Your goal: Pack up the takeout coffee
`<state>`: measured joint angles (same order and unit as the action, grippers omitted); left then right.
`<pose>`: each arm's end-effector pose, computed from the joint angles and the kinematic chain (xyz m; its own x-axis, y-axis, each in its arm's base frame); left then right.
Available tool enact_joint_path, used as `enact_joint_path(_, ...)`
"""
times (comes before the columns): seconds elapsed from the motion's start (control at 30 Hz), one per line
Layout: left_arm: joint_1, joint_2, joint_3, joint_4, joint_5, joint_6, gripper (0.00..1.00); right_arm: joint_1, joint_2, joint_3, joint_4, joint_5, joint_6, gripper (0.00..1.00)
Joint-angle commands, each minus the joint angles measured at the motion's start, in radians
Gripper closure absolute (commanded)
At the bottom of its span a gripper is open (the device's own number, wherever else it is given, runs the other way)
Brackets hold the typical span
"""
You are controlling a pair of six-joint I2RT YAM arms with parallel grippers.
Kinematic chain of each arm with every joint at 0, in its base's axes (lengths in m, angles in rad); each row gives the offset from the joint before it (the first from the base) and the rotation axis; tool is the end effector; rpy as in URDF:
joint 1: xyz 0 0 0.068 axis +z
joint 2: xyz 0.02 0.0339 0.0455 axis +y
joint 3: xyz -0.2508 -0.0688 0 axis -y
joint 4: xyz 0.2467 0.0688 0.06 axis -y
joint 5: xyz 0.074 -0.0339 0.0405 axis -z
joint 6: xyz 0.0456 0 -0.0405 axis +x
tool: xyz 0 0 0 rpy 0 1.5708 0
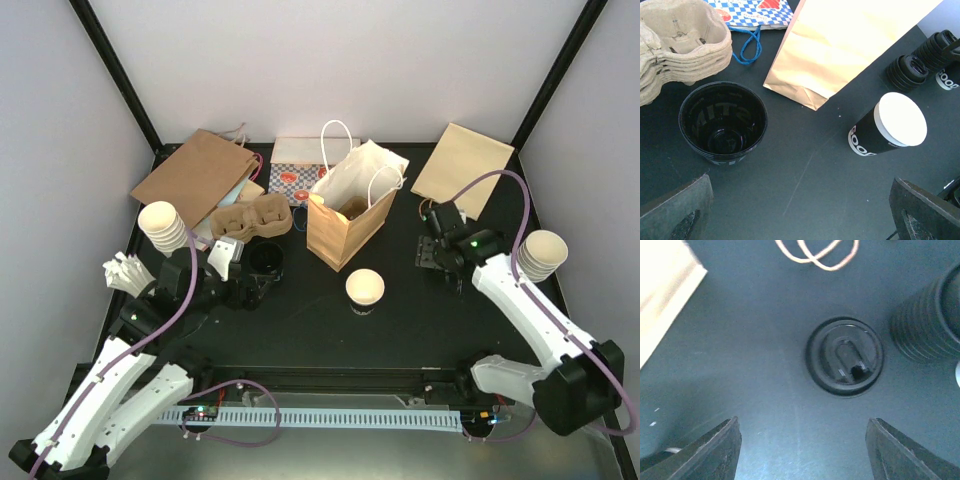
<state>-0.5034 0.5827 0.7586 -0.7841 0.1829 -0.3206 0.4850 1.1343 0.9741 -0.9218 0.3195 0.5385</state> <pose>0.1191 -0.0750 0.2859 -0.6657 0.0129 -0.7461 0.4165 0.8360 -0.3573 0.2032 0.0909 0.2571 -0.8306 0.1126 -0.5453 0.1326 0.9912 0.0027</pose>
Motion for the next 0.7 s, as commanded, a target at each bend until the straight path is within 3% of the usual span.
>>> enact_joint_path(0.0, 0.006, -0.004, 0.002, 0.022, -0.004, 0.011, 0.01, -0.131, 0.088, 0.004, 0.025, -0.098, 0.005, 0.29)
enact_joint_path(0.37, 0.006, 0.018, -0.002, 0.022, -0.006, 0.009, 0.01, -0.286, 0.245, 0.005, 0.102, -0.064, 0.012, 0.25)
enact_joint_path(0.67, 0.007, 0.025, -0.002, 0.026, 0.002, 0.013, 0.01, -0.353, 0.319, -0.001, 0.172, -0.172, -0.019, 0.16)
